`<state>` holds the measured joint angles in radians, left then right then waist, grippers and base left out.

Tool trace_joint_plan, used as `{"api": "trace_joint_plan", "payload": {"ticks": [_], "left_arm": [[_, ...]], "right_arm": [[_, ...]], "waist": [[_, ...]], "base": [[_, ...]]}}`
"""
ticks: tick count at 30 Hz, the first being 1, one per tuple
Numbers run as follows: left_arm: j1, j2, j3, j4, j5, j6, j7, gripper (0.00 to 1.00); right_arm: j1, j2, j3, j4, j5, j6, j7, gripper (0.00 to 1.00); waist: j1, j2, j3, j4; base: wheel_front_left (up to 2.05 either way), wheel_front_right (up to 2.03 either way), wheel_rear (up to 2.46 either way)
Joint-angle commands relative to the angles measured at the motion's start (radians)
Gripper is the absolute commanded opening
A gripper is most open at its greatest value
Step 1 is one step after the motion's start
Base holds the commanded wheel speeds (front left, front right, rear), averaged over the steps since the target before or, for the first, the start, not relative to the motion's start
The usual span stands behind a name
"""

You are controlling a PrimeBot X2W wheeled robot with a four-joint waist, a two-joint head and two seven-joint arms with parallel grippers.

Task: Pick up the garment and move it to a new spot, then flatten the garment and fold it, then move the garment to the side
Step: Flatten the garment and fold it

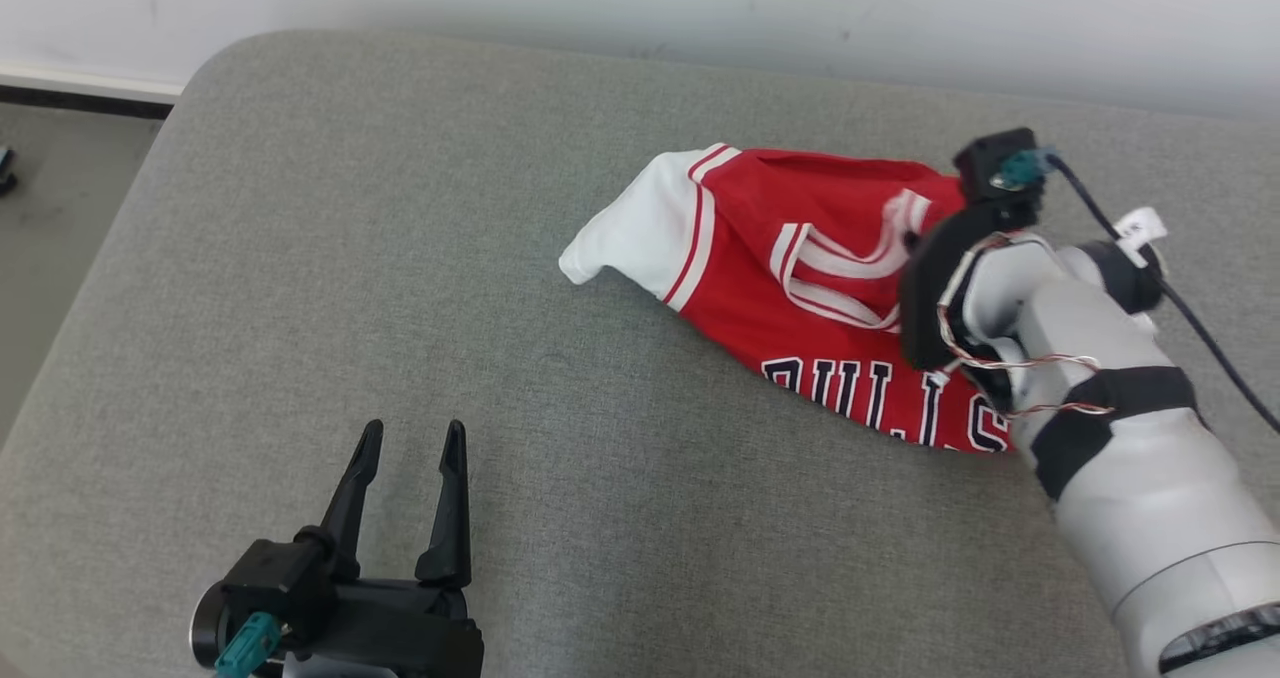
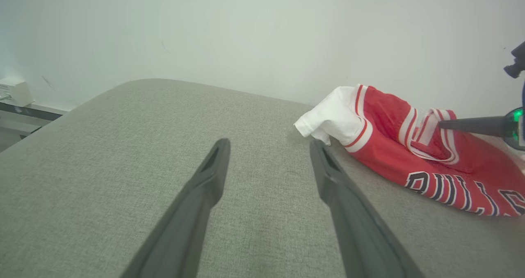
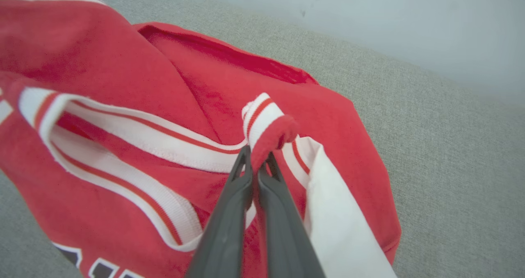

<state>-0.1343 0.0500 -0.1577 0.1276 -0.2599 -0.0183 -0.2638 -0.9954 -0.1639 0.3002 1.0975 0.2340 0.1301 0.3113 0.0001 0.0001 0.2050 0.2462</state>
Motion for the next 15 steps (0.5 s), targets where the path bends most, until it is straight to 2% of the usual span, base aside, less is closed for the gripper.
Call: {"api": "trace_joint_plan", "payload": {"ticks": [1, 5, 9, 15], "left_arm": [[0.008, 0.001, 0.004, 0.001, -0.001, -0.002, -0.001, 1.0], [0.021, 0.001, 0.018, 0.005, 0.007, -0.002, -0.001, 1.0], [0.032, 0.001, 0.036, 0.007, 0.015, -0.004, -0.001, 1.0], [0.04, 0.001, 0.056, 0.01, 0.023, -0.006, -0.001, 1.0]], "right_arm": [[-0.005, 0.014, 0.023, -0.029, 0.016, 0.001, -0.011, 0.0], [-0.009, 0.058, 0.119, -0.166, 0.117, 0.001, -0.011, 0.0], [-0.023, 0.075, 0.202, -0.372, 0.259, 0.001, -0.026, 0.0], [-0.074, 0.106, 0.221, -0.603, 0.478, 0.001, -0.07, 0.0]], "waist": [[-0.0001, -0.0001, -0.02, -0.016], [-0.0001, -0.0001, -0.051, -0.041], [-0.0001, -0.0001, -0.073, -0.065], [-0.0001, -0.0001, -0.089, -0.091]], "base": [[0.0, 0.0, 0.0], [0.0, 0.0, 0.0], [0.0, 0.0, 0.0], [0.0, 0.0, 0.0]]}}
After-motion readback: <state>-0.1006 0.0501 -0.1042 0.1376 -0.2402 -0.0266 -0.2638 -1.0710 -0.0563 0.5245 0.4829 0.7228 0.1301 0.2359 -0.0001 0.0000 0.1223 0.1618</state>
